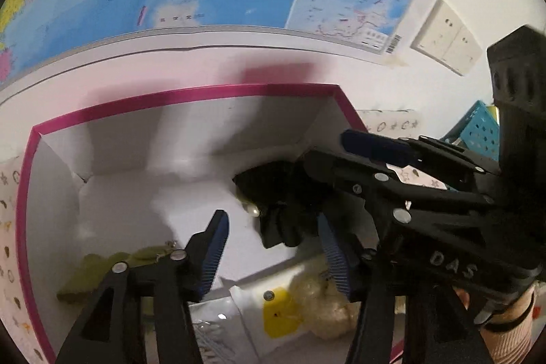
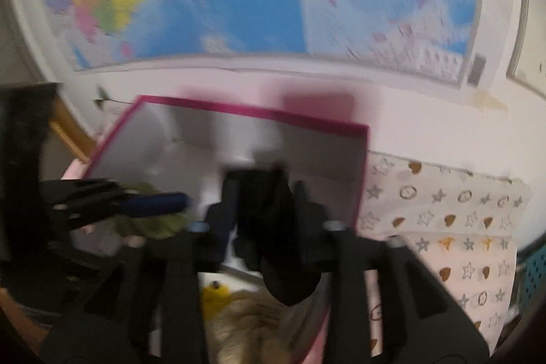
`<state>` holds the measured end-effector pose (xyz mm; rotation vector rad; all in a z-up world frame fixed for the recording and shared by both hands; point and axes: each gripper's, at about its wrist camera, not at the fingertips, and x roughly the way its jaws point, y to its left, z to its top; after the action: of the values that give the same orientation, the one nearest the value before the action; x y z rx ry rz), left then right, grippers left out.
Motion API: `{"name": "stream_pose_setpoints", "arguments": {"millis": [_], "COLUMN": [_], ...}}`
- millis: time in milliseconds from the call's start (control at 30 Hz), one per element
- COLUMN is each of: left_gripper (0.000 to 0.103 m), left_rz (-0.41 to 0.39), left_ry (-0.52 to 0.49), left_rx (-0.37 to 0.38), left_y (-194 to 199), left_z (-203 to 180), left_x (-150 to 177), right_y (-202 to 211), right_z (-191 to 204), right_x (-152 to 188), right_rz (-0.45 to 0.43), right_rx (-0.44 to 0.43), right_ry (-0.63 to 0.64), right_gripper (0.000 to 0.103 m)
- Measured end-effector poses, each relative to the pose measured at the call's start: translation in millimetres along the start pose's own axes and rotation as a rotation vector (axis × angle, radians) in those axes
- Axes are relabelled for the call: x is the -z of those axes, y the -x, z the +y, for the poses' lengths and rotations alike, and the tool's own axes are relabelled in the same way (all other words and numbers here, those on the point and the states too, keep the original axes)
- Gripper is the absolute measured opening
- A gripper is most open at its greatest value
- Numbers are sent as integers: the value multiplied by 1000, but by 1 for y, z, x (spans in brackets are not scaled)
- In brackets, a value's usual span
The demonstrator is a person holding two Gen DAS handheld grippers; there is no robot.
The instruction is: Organize soft objects
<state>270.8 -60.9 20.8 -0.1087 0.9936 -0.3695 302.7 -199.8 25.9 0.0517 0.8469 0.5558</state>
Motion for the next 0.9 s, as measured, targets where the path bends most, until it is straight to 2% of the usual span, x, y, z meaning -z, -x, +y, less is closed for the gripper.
{"name": "stream_pose_setpoints", "arguments": {"millis": [67,267,433,600,900], "left_gripper": [62,62,62,62,62], "left_rz": [7,-44,-123,-217,-279], "left_ry": [11,-5,-41,-88,-149], "left_rx": [-7,-26,15,59,86], "left_y": [-1,10,35,78,124], "left_z": [2,2,-2,-5,-10], "left_x": [-2,14,30,63,125], "right_y": [-1,29,77,119,140], "right_z": [-7,-6,7,20,53], "right_x": [1,19,37,61,121], "right_rz": [-7,-44,-120,-171,-130], "right_rx": [17,-28,-109,-186,-272], "right_ry": [-25,-16,-1,23,101], "right_gripper": [47,47,47,47,47]}}
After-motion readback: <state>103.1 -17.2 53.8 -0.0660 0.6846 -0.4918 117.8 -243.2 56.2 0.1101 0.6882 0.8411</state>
